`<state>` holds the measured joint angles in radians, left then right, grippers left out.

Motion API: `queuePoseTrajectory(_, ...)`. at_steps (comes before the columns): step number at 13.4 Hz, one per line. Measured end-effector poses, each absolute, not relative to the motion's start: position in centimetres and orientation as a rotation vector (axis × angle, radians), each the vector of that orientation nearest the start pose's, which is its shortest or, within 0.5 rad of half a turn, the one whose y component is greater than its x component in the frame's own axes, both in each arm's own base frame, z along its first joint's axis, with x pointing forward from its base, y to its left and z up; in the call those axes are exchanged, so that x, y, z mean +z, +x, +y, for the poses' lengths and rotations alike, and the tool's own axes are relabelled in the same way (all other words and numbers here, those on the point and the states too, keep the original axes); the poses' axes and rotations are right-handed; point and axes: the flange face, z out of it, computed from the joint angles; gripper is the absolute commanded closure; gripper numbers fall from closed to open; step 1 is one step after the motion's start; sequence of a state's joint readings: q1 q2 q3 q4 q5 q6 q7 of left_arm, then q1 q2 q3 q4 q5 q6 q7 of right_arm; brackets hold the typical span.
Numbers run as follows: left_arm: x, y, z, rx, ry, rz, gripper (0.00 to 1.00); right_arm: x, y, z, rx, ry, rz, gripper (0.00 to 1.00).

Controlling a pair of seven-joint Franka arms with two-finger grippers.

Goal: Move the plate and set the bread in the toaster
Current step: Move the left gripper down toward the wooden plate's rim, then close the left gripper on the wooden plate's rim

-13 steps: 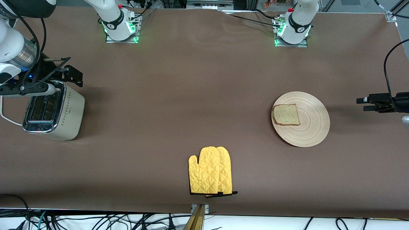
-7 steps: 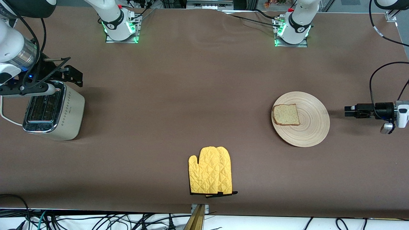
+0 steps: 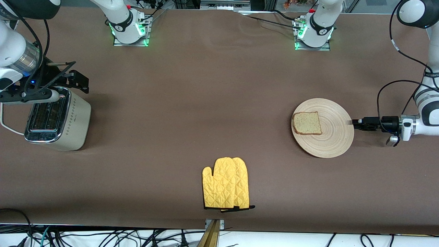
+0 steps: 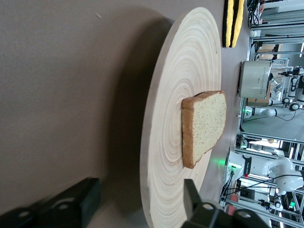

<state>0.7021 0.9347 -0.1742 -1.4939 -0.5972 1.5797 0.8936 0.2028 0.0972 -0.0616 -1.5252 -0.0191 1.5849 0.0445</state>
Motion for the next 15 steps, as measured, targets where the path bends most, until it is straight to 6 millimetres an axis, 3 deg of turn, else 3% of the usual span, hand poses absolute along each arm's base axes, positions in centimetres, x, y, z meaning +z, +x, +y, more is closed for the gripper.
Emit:
queuePoseTrajectory(2, 10.2, 55.8, 26.3, -0.168, 2.067, -0.076, 0.63, 59.2, 57.9, 8.2, 0.055, -3.166, -0.154, 0.0)
queuePoseTrajectory(3, 9.9, 56.0, 25.8, -0.173, 2.066, -0.08, 0.74, 59.2, 57.9, 8.2, 0.056, -3.166, -0.154, 0.0)
queuePoseTrajectory(7, 9.6, 56.7, 23.7, -0.194, 2.058, -0.111, 1.0, 59.1, 57.9, 8.0, 0.057, -3.166, -0.149, 0.0)
queuePoseTrajectory(13, 9.7, 56.8, 23.3, -0.195, 2.041, -0.113, 1.0, 59.0, 58.0, 8.0, 0.057, -3.166, -0.147, 0.0)
queuePoseTrajectory(15, 9.7, 57.4, 21.6, -0.212, 2.033, -0.136, 1.0, 59.0, 58.0, 8.0, 0.058, -3.167, -0.147, 0.0)
